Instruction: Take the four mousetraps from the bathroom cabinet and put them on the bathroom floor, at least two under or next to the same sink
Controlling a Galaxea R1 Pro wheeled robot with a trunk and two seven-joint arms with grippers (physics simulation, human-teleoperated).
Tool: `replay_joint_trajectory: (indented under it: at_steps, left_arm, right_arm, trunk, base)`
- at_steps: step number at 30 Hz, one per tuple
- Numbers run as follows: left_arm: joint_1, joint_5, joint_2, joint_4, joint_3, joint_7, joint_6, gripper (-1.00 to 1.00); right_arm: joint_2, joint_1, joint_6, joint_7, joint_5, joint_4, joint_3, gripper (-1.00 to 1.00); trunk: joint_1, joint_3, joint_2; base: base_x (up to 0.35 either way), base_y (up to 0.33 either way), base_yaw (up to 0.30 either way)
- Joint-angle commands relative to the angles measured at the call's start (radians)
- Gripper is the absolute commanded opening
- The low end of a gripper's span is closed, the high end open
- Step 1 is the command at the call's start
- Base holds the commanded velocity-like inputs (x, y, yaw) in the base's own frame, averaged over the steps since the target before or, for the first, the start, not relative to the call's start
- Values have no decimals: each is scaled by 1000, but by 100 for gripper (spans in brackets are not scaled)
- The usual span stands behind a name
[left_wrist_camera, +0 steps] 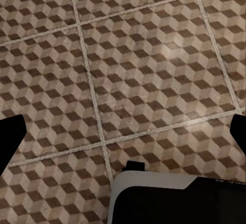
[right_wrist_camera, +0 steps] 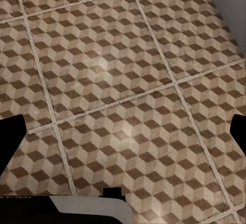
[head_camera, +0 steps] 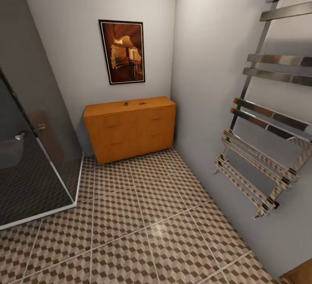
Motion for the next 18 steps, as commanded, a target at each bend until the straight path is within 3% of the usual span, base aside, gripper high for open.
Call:
replay_joint_trajectory:
  at_steps: [1, 18]
  left_arm:
    - [-1, 6, 0, 1, -9, 5, -3, 100]
    - [-1, 6, 0, 1, -9, 5, -1, 100]
  right_arm:
    - [0, -1, -3, -2, -8, 0, 9, 100]
    - [-1, -1, -3, -2, -8, 1, 9, 100]
  trunk:
    - [1, -2, -2]
    - [1, -2, -2]
  base:
    - [224, 0, 110]
    - [224, -8, 93]
